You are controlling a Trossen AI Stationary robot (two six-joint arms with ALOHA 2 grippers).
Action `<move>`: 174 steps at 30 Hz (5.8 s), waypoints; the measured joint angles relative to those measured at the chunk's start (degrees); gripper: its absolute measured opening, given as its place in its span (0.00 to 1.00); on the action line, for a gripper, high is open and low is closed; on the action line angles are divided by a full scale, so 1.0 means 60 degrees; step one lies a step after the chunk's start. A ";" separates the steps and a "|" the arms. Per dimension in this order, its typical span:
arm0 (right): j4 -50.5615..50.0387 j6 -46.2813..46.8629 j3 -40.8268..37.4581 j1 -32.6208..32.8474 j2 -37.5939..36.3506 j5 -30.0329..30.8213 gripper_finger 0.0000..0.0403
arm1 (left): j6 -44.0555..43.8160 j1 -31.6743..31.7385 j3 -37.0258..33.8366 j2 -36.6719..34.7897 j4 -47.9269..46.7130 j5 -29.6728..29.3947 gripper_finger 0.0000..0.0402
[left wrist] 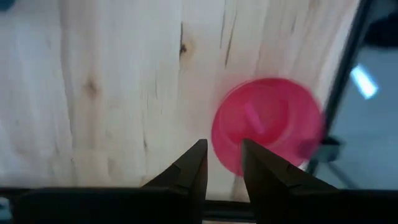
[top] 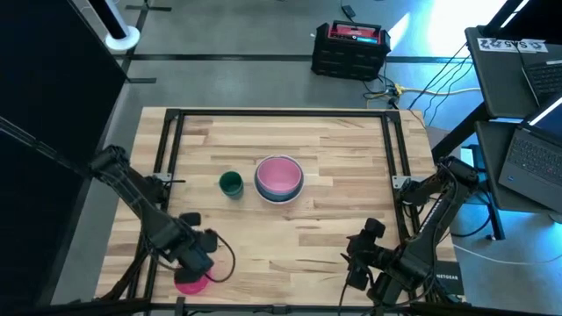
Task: Nest bowls inside each other
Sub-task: Stack the red bowl on top of the pink bowl, then return to Home Position
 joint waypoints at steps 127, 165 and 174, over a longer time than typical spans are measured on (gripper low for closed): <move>0.0624 0.0826 -0.0007 -0.0831 -0.0019 -0.0233 0.55 | 0.6959 1.0286 0.4255 0.2607 0.1599 0.1692 0.00; 0.5047 -0.6672 -0.2150 -0.4563 -0.3141 -0.0758 0.00 | 0.7748 0.5726 0.3297 -0.1581 0.2180 0.0648 0.00; 1.0764 -0.6837 -0.6990 -0.5882 -0.7724 -0.3516 0.00 | 0.6995 0.5581 0.1325 -0.2553 0.4743 0.0634 0.00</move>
